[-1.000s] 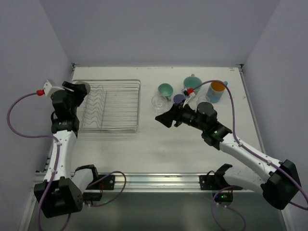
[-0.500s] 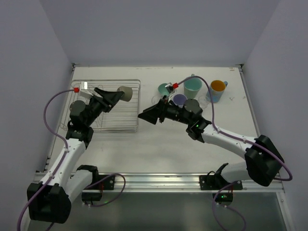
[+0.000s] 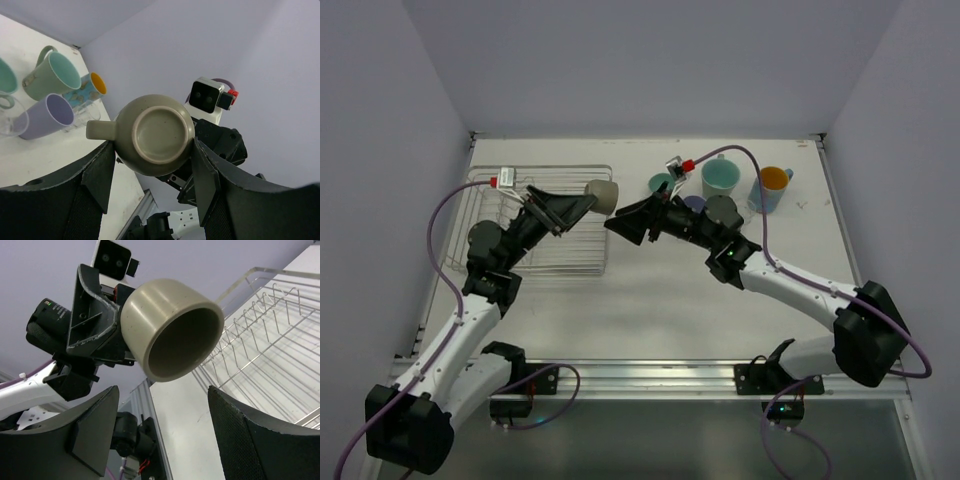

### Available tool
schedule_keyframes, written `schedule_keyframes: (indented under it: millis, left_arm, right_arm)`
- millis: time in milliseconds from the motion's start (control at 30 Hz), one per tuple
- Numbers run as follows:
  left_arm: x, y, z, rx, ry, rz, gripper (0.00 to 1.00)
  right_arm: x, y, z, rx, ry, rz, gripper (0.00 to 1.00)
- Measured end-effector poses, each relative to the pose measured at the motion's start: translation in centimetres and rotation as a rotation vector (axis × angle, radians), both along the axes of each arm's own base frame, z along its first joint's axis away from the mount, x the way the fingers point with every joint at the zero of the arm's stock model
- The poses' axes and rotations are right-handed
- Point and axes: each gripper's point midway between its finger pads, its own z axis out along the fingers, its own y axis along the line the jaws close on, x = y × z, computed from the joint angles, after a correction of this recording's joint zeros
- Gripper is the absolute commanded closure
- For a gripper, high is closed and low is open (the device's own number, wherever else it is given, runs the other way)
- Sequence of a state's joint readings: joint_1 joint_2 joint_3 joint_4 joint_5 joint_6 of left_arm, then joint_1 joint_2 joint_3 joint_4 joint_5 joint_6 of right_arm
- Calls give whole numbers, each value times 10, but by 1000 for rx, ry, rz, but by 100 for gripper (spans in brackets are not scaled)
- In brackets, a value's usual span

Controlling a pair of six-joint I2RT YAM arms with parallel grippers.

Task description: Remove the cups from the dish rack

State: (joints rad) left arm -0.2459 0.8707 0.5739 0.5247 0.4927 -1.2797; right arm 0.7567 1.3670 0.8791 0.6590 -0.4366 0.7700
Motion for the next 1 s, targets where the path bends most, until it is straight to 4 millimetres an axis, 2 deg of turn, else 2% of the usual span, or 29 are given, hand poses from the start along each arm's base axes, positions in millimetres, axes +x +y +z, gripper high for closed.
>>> schedule_keyframes:
  millis: [200,467,567,600,667,700,733,800,900,933,1000]
  left_arm:
    - [-8,-9,6,-20,-11,-40,96]
    - [-13,-20,7,-30,-16,-83,96]
    - [-14,-26,2,-32,2,-104,95]
    - [-15,-28,-1,-33,9,-111,95]
    - [-17,-32,0,-43,11,-128,91]
    - [-18,-33,2,-47,3,-132,89]
    - [-18,-34,4,-57,2,-133,87]
    - [-19,-34,3,-54,2,-133,78]
    - [-21,-35,4,-53,-9,-140,45]
    - [-21,-35,5,-49,-19,-140,27]
    - [-22,-36,3,-34,-29,-145,15]
  right_arm:
    - [2,-5,17,6,-71,-27,29]
    - [-3,-7,30,15,-128,-21,39]
    - [-6,-7,34,30,-143,-3,49]
    - [-8,-7,37,38,-148,7,63]
    - [-8,-7,38,44,-144,10,76]
    - [-7,-8,38,48,-135,11,86]
    - [-8,-8,39,52,-135,13,91]
    - [-9,-9,46,74,-151,6,99]
    - [-5,-16,49,85,-154,-31,100]
    - [-6,-19,49,88,-156,-35,100]
    - [-8,-25,48,89,-153,-51,100]
